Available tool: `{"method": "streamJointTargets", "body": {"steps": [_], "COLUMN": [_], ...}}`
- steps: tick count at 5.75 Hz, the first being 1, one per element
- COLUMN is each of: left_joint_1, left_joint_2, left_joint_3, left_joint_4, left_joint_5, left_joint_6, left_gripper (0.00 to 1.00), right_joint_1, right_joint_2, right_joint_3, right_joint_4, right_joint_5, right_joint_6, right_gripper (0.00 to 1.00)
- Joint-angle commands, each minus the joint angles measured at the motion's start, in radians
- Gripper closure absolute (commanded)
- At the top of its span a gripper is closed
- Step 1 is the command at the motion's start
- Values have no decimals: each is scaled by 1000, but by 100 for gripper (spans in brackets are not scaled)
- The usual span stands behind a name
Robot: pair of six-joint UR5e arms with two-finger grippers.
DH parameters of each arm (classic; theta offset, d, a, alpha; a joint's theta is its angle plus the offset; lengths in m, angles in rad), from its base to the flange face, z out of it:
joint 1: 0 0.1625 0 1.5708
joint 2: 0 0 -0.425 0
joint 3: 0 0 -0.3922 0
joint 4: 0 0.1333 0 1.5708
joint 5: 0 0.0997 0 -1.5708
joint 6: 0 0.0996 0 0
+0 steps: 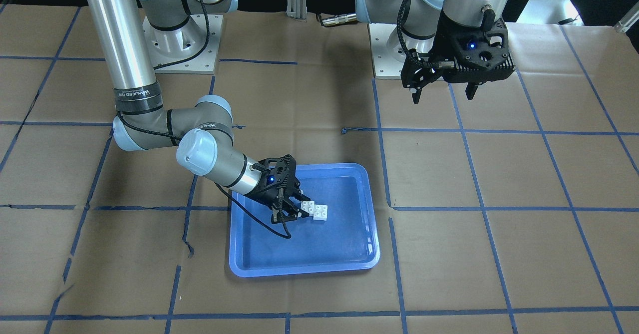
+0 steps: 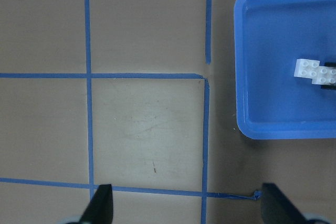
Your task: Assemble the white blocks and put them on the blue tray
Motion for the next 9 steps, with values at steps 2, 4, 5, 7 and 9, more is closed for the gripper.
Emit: {"method": "streamJointTargets", "body": {"steps": [2,4,5,7,9], "left_joint_1": [0,0,0,0,-1], "left_joint_2": [1,3,5,9,11], "left_joint_3": [2,2,2,1,1], "left_joint_4": [0,0,-2,-8,-8], "left_joint_5": [1,2,4,4,4], "left_joint_6": [0,0,1,2,2], "left_gripper": [1,1,1,1,1], "right_joint_1": [-2,-2,-2,-2,-2], "right_joint_2": [-1,-1,0,0,0], "right_joint_3": [-1,-3,-3,-1,-1], "right_joint_4": [-10,-25,-33,-33,-33], "right_joint_5": [-2,-2,-2,0,0], "right_joint_6": [33,52,59,67,67], "right_gripper": [82,82,82,81,64]}}
